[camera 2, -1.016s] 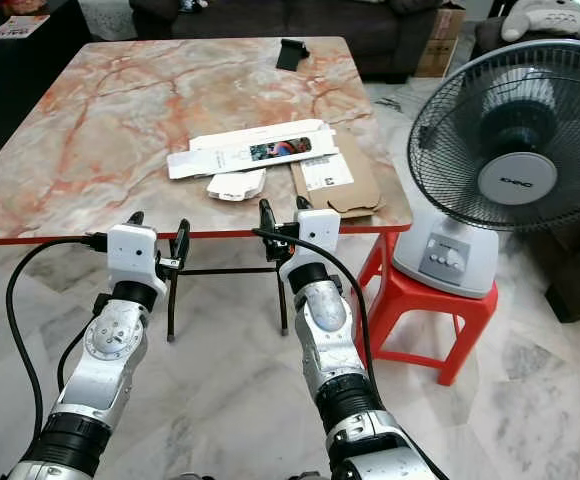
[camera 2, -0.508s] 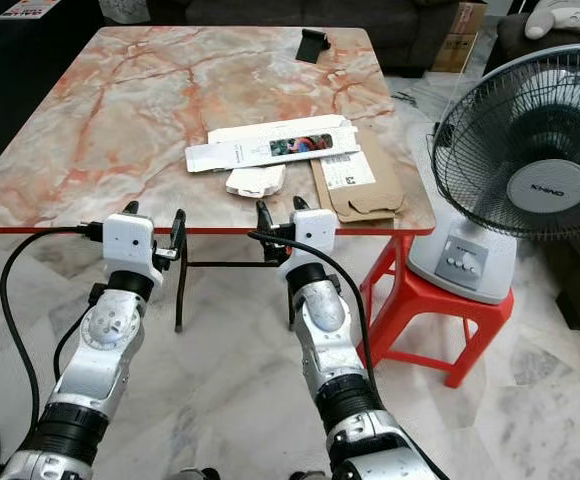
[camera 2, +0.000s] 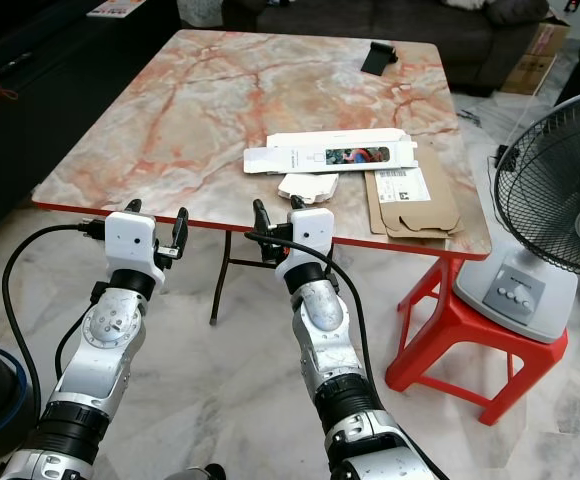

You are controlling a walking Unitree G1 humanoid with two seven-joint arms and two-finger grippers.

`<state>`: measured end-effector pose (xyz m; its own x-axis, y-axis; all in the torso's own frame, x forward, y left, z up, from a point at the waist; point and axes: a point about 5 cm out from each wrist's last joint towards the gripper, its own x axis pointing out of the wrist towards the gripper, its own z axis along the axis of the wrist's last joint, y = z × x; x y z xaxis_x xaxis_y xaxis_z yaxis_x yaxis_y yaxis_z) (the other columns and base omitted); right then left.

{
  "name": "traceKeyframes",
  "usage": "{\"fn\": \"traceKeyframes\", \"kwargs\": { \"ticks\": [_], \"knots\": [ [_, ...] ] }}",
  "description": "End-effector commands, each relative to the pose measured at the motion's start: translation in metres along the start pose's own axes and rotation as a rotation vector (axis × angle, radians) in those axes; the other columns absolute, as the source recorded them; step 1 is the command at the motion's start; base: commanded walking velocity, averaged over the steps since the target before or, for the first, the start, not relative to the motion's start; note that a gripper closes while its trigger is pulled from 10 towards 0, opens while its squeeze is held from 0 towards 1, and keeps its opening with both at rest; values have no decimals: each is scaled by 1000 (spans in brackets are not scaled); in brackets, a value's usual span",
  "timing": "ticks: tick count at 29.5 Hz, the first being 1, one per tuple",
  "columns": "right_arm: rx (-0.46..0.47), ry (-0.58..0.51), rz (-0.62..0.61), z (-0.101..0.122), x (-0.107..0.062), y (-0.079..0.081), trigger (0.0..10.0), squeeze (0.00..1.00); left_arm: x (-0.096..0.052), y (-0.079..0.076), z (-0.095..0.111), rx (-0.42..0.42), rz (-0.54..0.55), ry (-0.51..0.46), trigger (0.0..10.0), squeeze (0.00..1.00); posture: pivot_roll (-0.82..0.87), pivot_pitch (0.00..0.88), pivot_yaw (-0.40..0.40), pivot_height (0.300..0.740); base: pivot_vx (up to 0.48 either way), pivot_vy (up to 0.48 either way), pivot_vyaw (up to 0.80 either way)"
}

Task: Picking trash to rubbish bin

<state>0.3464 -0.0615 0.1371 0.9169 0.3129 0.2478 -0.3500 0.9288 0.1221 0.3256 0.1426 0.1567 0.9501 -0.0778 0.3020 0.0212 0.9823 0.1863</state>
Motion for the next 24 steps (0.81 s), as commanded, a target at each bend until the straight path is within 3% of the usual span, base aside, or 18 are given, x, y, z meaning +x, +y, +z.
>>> {"fn": "traceKeyframes", "kwargs": {
  "ticks": [1, 11, 16, 24],
  "knots": [
    [-1, -24, 24, 5, 4, 8, 10000, 0, 2, -1, 1, -3, -15, -4, 10000, 0, 92, 101, 11, 740, 304, 0, 0],
    [16, -23, 30, 5, 4, 10, 10000, 0, 2, -5, 2, -10, -26, -7, 10000, 0, 95, 94, 8, 740, 304, 0, 0],
    [10, -26, 28, 5, 4, 9, 10000, 0, 2, -5, 2, -12, -28, -9, 10000, 0, 96, 101, 4, 740, 310, 0, -788],
    [8, -35, 30, 6, 3, 9, 10000, 0, 0, -5, 1, -17, -49, -5, 10000, 0, 101, 123, 1, 740, 309, 0, 0]
  ]
}}
